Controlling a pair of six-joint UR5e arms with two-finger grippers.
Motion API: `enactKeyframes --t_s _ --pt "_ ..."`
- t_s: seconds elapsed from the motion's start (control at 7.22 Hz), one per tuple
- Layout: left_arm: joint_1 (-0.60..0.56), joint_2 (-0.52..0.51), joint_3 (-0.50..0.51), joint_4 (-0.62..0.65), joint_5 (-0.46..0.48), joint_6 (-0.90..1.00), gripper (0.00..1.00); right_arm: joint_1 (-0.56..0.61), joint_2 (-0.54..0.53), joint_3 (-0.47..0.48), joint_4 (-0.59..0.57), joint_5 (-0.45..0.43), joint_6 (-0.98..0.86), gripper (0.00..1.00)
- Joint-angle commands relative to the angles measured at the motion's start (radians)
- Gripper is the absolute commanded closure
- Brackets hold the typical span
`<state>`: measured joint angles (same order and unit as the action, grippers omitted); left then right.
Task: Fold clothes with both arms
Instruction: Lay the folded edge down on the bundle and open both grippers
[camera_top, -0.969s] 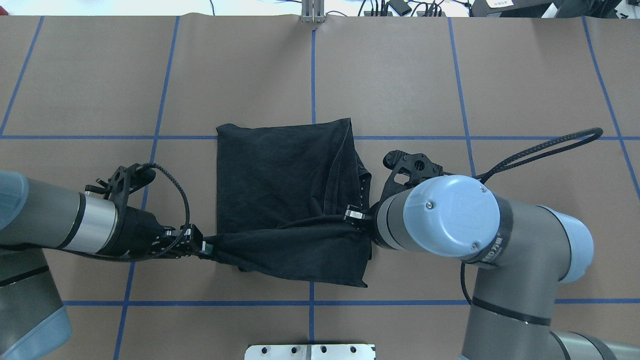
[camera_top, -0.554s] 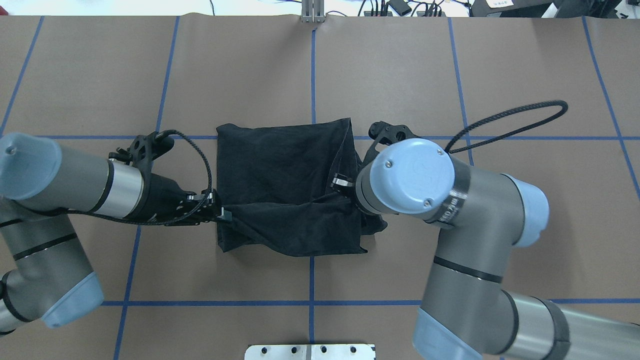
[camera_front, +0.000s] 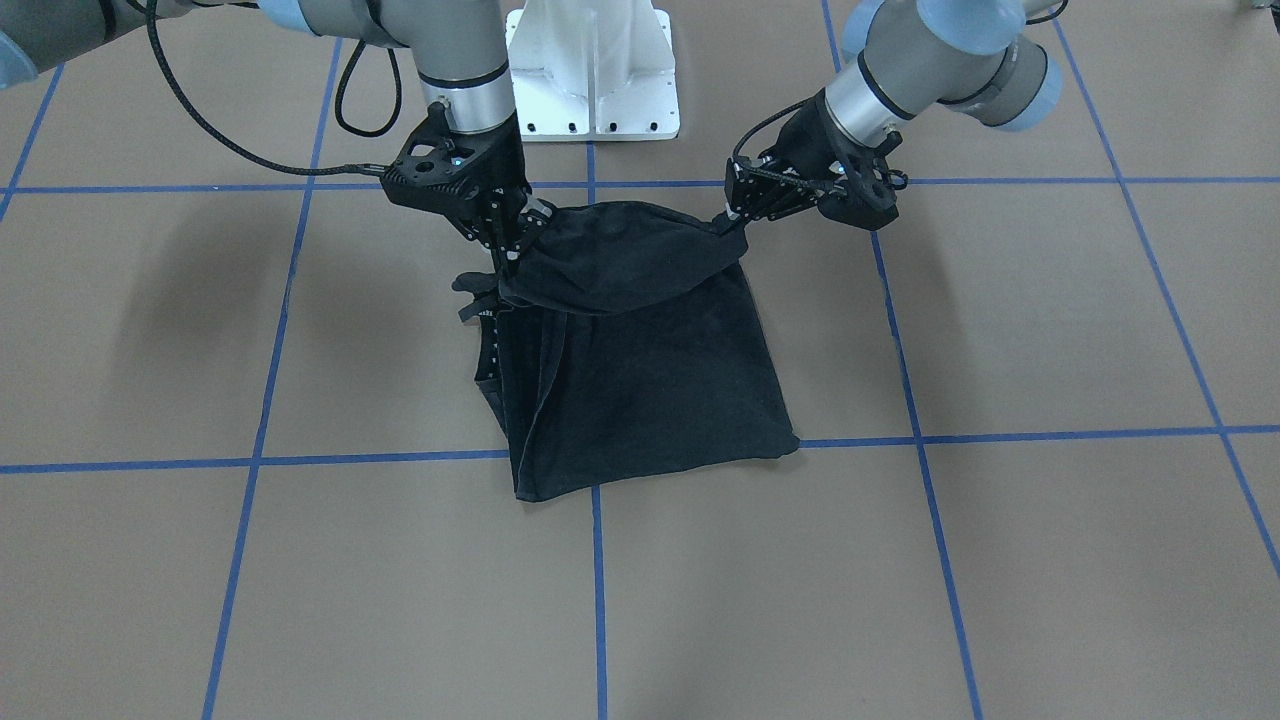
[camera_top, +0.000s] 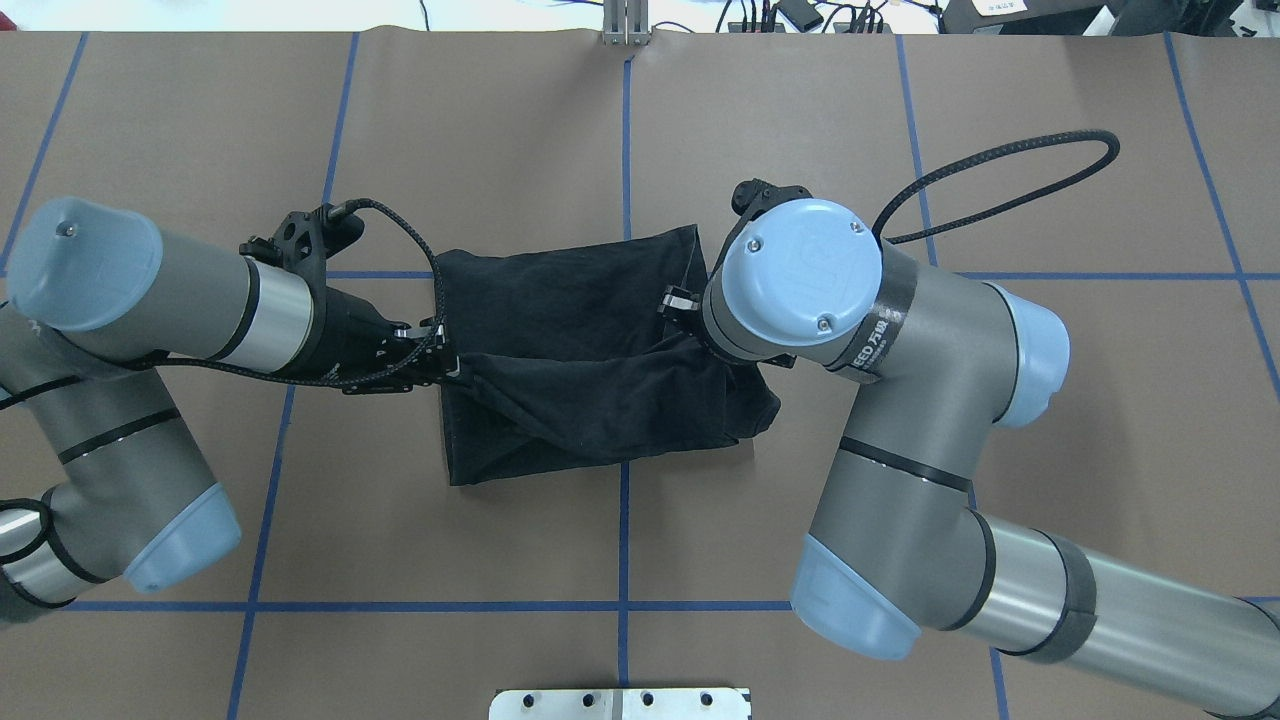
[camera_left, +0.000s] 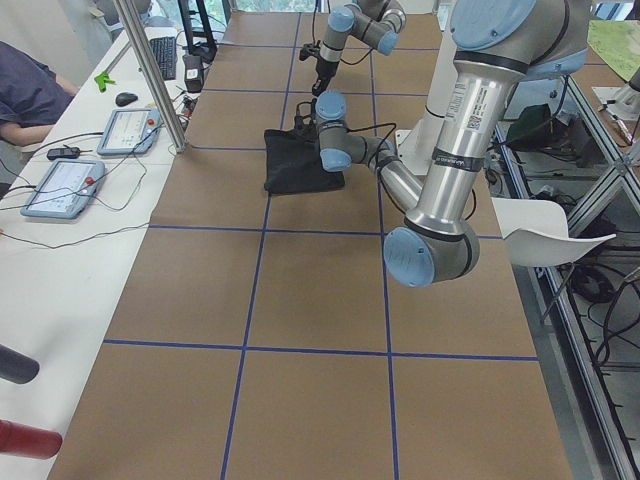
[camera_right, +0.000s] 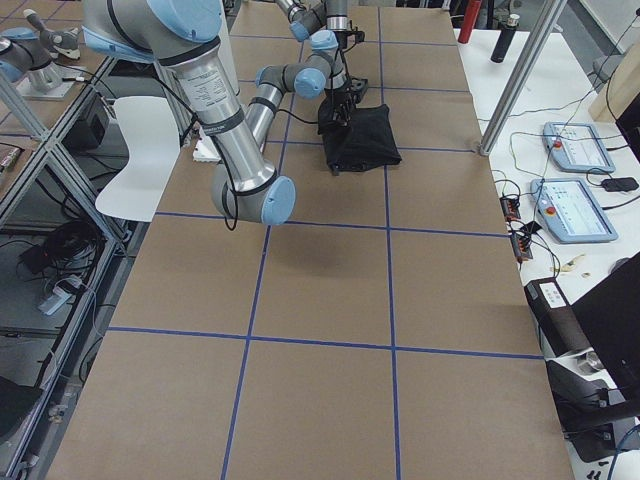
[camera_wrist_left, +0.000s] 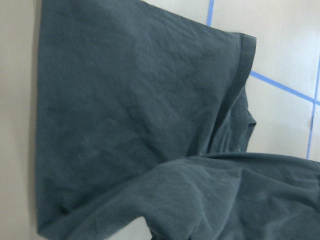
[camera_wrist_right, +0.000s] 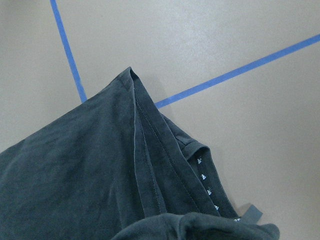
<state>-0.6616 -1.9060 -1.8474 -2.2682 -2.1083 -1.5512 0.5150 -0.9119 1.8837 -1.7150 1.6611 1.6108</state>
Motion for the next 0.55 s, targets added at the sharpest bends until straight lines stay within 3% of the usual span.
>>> enactKeyframes --t_s 0.0,0.14,0.42 --pt "-0.015 -0.059 0.112 0.001 0.048 0.054 1.00 0.029 0.057 -0.113 0.002 0.000 -0.025 1.00" --pt "-0.024 -0.076 0.144 0.001 0.051 0.054 1.00 0.039 0.083 -0.174 0.033 0.000 -0.026 1.00" --pt "-0.026 -0.093 0.188 0.001 0.083 0.094 1.00 0.062 0.100 -0.341 0.237 -0.003 -0.023 1.00"
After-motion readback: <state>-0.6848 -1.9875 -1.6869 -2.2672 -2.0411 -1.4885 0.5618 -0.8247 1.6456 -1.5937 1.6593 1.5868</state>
